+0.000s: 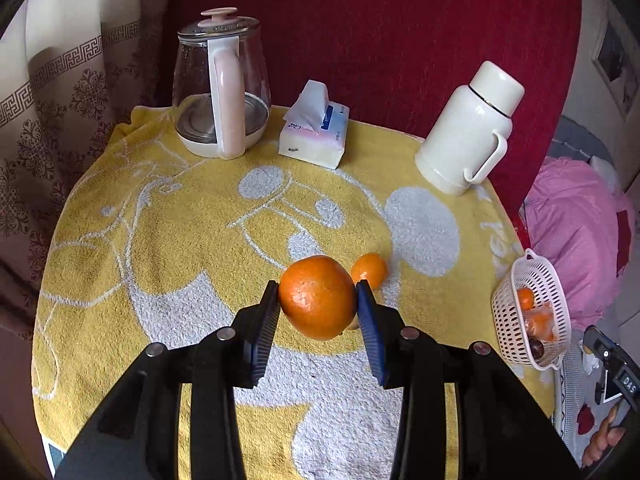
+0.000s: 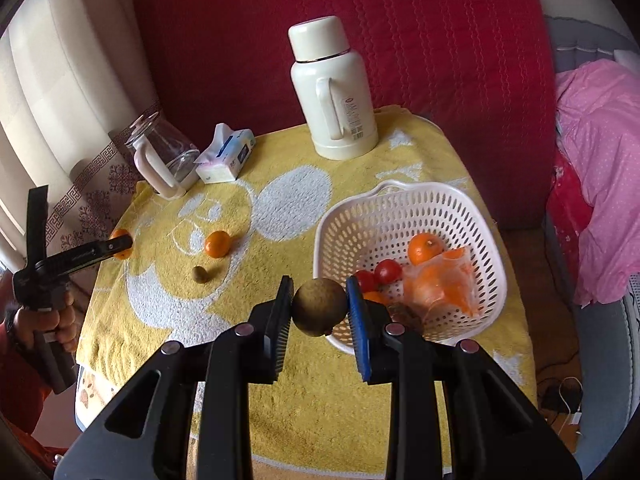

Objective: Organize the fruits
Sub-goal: 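Carry kiwi into white basket and open right tool while left tool holds orange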

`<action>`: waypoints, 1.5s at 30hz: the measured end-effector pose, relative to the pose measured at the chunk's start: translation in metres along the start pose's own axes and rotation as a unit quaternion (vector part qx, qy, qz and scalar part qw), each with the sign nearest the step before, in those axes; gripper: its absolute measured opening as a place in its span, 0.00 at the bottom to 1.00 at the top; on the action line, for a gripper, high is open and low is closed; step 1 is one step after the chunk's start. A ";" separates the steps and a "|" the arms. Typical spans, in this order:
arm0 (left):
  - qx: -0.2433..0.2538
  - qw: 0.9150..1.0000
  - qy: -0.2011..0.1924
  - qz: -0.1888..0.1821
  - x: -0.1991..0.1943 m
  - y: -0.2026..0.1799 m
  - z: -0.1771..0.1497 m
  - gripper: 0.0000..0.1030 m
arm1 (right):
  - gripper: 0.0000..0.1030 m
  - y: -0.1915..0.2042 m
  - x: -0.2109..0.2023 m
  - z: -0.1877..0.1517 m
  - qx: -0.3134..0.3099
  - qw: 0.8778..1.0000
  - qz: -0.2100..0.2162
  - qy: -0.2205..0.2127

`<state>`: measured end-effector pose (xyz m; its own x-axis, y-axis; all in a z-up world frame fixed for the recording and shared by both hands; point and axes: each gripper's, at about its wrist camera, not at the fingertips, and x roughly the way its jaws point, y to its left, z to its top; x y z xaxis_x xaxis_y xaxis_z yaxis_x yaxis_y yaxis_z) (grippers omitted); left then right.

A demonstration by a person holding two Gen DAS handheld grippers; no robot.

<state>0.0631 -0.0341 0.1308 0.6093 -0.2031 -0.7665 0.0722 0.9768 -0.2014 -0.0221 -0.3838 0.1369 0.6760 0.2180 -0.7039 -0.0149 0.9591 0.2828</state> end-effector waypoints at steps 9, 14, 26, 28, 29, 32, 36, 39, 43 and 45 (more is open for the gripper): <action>-0.009 1.000 -0.013 0.012 -0.033 -0.020 -0.022 0.38 | 0.27 -0.051 0.021 -0.005 0.011 1.000 -0.020 0.020; -0.016 1.000 -0.018 0.021 -0.048 -0.028 -0.037 0.38 | 0.27 -0.063 0.035 -0.014 0.001 0.999 -0.026 0.038; -0.017 0.999 -0.026 0.031 -0.069 -0.050 -0.059 0.38 | 0.27 -0.077 0.047 -0.023 -0.015 0.998 -0.024 0.055; -0.014 0.999 -0.029 0.030 -0.072 -0.055 -0.059 0.38 | 0.27 -0.077 0.047 -0.023 -0.017 0.998 -0.023 0.055; -0.013 0.999 -0.031 0.029 -0.073 -0.056 -0.059 0.38 | 0.27 -0.078 0.047 -0.023 -0.017 0.998 -0.022 0.055; -0.008 0.999 -0.033 0.028 -0.075 -0.064 -0.058 0.38 | 0.35 -0.080 0.045 -0.022 -0.015 0.998 -0.019 0.054; 0.002 0.999 -0.035 0.023 -0.074 -0.076 -0.056 0.38 | 0.40 -0.081 0.034 -0.017 -0.017 0.999 -0.018 0.041; 0.012 0.999 -0.035 0.014 -0.071 -0.087 -0.053 0.38 | 0.40 -0.085 0.022 -0.015 -0.007 0.999 -0.015 0.027; 0.029 0.999 -0.034 -0.002 -0.064 -0.108 -0.047 0.38 | 0.40 -0.093 0.004 -0.012 0.004 1.000 -0.014 0.010; 0.038 0.999 -0.033 -0.012 -0.058 -0.120 -0.042 0.38 | 0.40 -0.097 -0.007 -0.011 0.010 1.000 -0.015 0.001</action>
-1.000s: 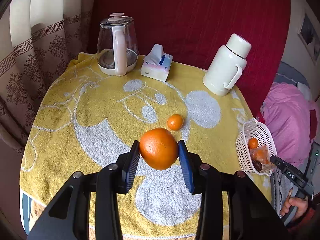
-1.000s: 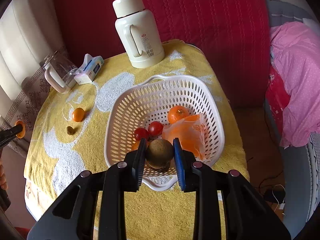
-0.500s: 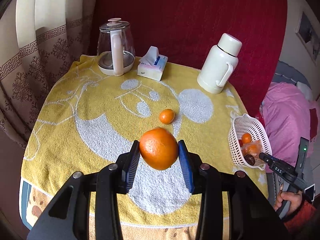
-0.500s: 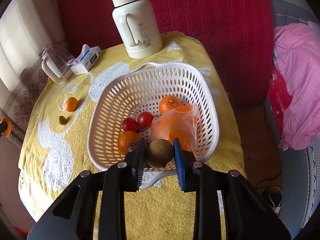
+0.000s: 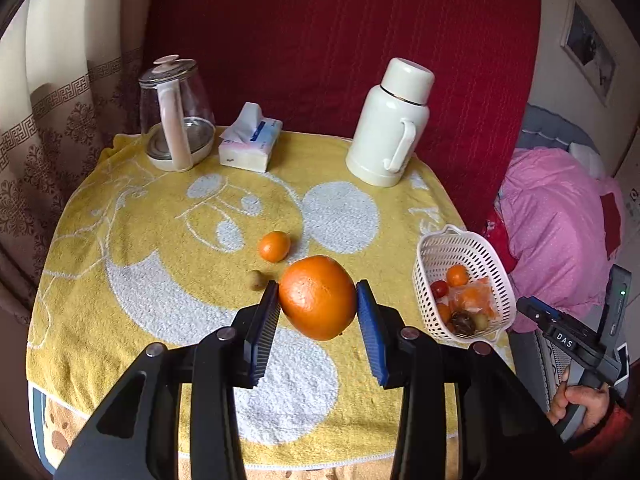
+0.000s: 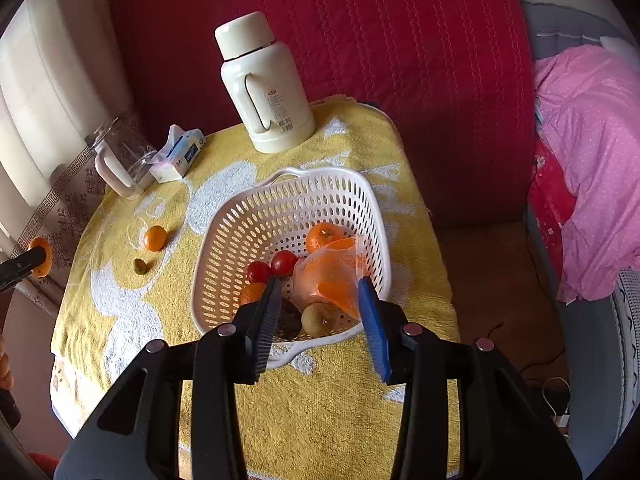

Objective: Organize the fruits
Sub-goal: 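Carry kiwi into white basket and open right tool while left tool holds orange, then lower the orange into the white basket and open the left tool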

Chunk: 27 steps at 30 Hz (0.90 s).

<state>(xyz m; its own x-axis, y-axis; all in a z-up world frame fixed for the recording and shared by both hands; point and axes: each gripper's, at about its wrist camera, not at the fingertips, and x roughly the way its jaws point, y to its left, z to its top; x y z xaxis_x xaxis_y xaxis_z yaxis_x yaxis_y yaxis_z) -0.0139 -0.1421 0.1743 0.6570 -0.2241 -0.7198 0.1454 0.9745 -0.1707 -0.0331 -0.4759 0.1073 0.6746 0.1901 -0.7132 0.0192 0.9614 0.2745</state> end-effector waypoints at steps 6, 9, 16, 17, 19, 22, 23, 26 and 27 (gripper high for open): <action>0.034 0.999 0.006 -0.038 0.024 -0.043 0.015 0.38 | 0.49 -0.008 -0.028 0.000 0.004 1.000 -0.011 -0.028; 0.054 0.997 0.016 -0.057 0.041 -0.068 0.019 0.38 | 0.49 -0.009 -0.039 -0.003 -0.003 0.999 -0.015 -0.033; 0.095 0.990 0.046 -0.092 0.078 -0.117 0.015 0.38 | 0.49 -0.016 -0.050 -0.014 0.009 0.999 -0.017 -0.025; 0.100 0.989 0.049 -0.095 0.082 -0.122 0.014 0.38 | 0.49 -0.016 -0.050 -0.016 0.010 1.000 -0.018 -0.024; 0.108 0.988 0.054 -0.100 0.089 -0.131 0.014 0.38 | 0.49 -0.018 -0.051 -0.018 0.014 0.999 -0.018 -0.022; 0.119 0.986 0.060 -0.105 0.098 -0.141 0.013 0.38 | 0.49 -0.022 -0.053 -0.020 0.018 0.999 -0.021 -0.020; 0.120 0.985 0.062 -0.107 0.101 -0.143 0.013 0.38 | 0.49 -0.022 -0.054 -0.020 0.020 0.999 -0.021 -0.020; 0.125 0.984 0.069 -0.110 0.108 -0.149 0.010 0.38 | 0.49 -0.022 -0.055 -0.022 0.020 0.999 -0.021 -0.019; 0.126 0.983 0.071 -0.111 0.111 -0.151 0.009 0.38 | 0.49 -0.022 -0.055 -0.022 0.019 0.999 -0.022 -0.018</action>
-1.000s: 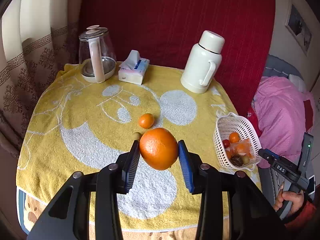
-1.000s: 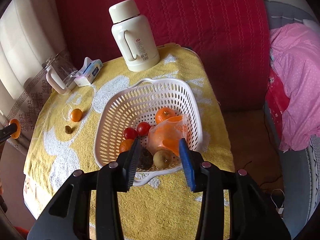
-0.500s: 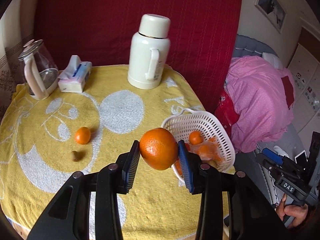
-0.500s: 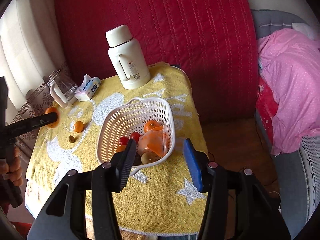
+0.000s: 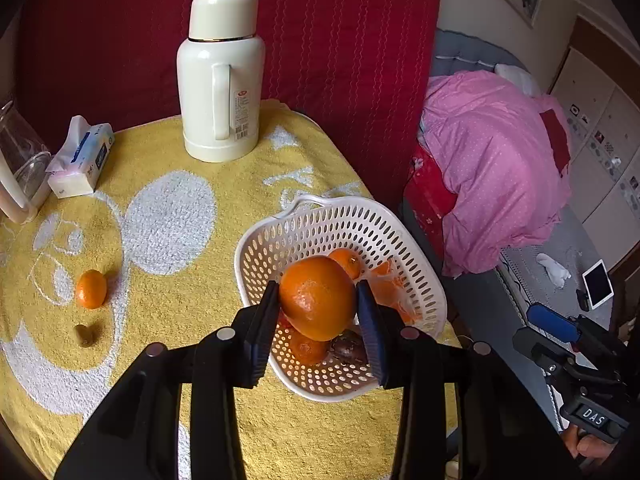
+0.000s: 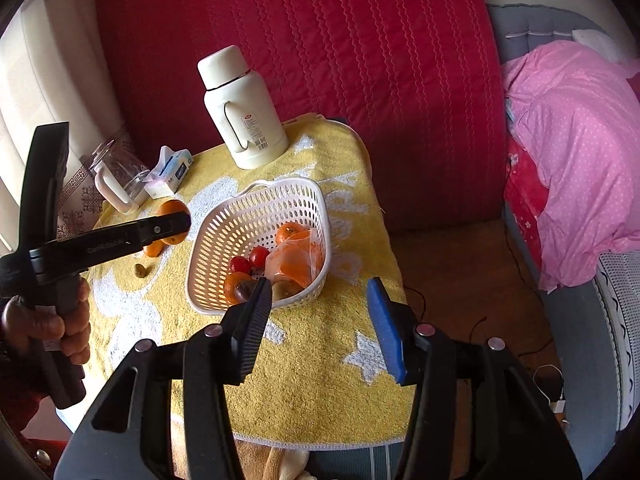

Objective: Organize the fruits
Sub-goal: 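Lower the orange into the white basket and open the left tool, then move both tools back from the basket toward the small orange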

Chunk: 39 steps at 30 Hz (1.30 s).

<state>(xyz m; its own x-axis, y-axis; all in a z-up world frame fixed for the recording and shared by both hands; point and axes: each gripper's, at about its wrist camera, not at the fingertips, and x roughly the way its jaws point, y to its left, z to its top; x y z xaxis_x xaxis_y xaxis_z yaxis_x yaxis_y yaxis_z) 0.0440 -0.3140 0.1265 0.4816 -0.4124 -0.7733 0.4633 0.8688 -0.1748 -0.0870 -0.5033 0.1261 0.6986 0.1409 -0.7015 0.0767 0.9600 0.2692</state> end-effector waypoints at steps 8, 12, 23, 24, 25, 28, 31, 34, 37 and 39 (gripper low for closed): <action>0.001 1.000 0.013 -0.001 0.013 -0.005 -0.001 0.38 | 0.49 -0.004 -0.001 0.001 0.002 1.000 -0.006 0.002; -0.001 1.000 0.014 0.002 0.012 -0.002 -0.001 0.39 | 0.49 -0.002 0.000 0.001 0.001 1.000 -0.004 0.001; -0.028 0.999 -0.012 0.031 -0.016 0.025 -0.004 0.66 | 0.49 0.021 0.007 0.005 -0.015 1.000 0.019 -0.001; -0.031 0.999 -0.015 0.034 -0.019 0.028 -0.004 0.66 | 0.49 0.024 0.007 0.006 -0.018 1.000 0.022 -0.001; -0.033 0.999 -0.017 0.037 -0.023 0.031 -0.005 0.66 | 0.49 0.027 0.008 0.006 -0.021 0.999 0.026 -0.001; -0.036 0.998 -0.024 0.050 -0.033 0.040 -0.007 0.66 | 0.49 0.039 0.010 0.008 -0.030 0.999 0.036 -0.002; -0.037 0.996 -0.031 0.072 -0.044 0.047 -0.010 0.66 | 0.49 0.051 0.013 0.011 -0.038 0.998 0.046 -0.003; -0.040 0.994 -0.038 0.094 -0.055 0.057 -0.012 0.69 | 0.49 0.064 0.015 0.013 -0.045 0.997 0.055 -0.004; -0.046 0.992 -0.042 0.112 -0.064 0.069 -0.015 0.69 | 0.56 0.076 0.018 0.015 -0.051 0.997 0.063 -0.005; -0.053 0.990 -0.040 0.121 -0.070 0.078 -0.018 0.69 | 0.65 0.084 0.020 0.016 -0.055 0.996 0.067 -0.005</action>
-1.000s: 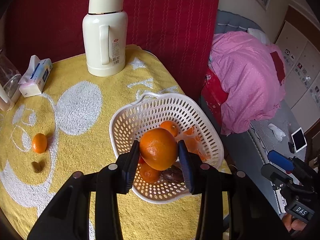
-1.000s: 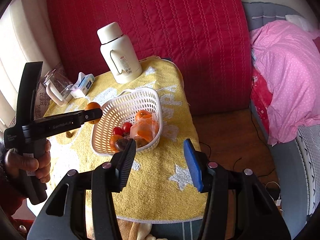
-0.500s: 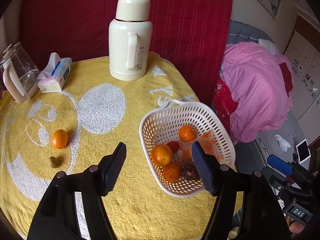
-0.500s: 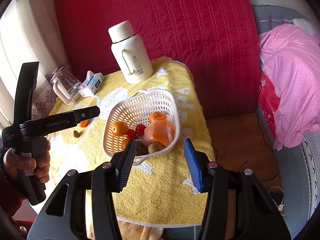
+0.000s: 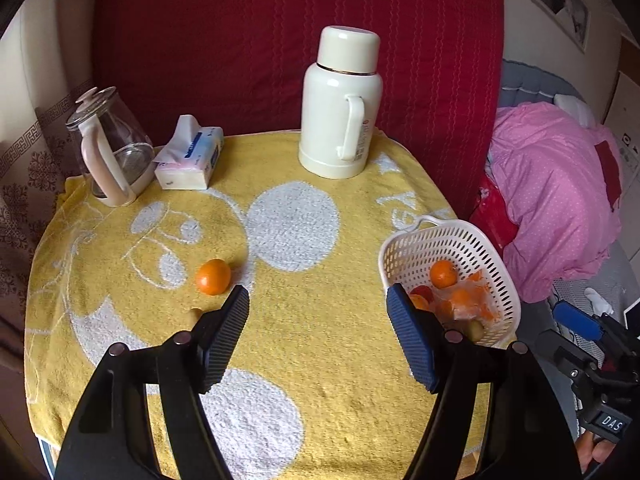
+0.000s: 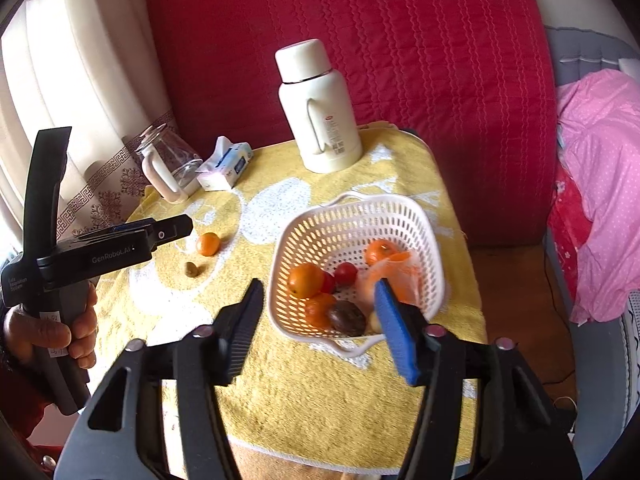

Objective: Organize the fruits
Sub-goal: 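Move both tools back from the basket toward the small orange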

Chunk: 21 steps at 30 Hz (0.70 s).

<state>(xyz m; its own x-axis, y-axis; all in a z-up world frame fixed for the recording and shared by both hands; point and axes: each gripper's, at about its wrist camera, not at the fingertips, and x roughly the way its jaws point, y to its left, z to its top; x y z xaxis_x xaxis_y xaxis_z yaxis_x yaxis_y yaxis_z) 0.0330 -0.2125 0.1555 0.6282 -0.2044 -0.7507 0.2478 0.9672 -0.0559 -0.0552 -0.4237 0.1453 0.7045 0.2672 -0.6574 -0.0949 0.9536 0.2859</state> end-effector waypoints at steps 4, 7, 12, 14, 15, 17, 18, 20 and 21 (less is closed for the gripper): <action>-0.020 1.000 0.004 0.016 -0.006 0.025 -0.007 0.69 | 0.72 0.014 0.009 0.003 -0.002 1.000 0.006 0.004; -0.036 0.999 0.006 0.030 -0.011 0.047 -0.014 0.69 | 0.72 0.025 0.016 0.006 -0.006 1.000 0.013 0.007; -0.061 0.997 0.011 0.049 -0.017 0.079 -0.023 0.69 | 0.72 0.051 0.030 0.011 -0.025 0.999 0.030 0.010; -0.067 0.996 0.012 0.055 -0.018 0.089 -0.026 0.69 | 0.72 0.062 0.036 0.013 -0.033 0.999 0.036 0.012; -0.069 0.996 0.013 0.056 -0.019 0.094 -0.027 0.69 | 0.72 0.068 0.040 0.015 -0.037 0.998 0.040 0.013; -0.074 0.995 0.014 0.059 -0.020 0.104 -0.030 0.69 | 0.72 0.080 0.048 0.018 -0.045 0.998 0.046 0.015; -0.076 0.995 0.015 0.060 -0.021 0.109 -0.031 0.69 | 0.72 0.087 0.051 0.020 -0.049 0.998 0.048 0.015; -0.080 0.995 0.017 0.063 -0.022 0.118 -0.033 0.69 | 0.72 0.099 0.059 0.023 -0.057 0.997 0.053 0.017; -0.083 0.994 0.018 0.064 -0.022 0.123 -0.034 0.69 | 0.72 0.104 0.064 0.025 -0.061 0.996 0.055 0.018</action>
<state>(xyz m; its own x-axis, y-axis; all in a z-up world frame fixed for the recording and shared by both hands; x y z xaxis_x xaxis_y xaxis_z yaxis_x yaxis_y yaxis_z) 0.0242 -0.0839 0.1426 0.6187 -0.0751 -0.7820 0.0410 0.9972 -0.0633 -0.0023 -0.3110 0.1504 0.6591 0.3735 -0.6528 -0.2559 0.9276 0.2723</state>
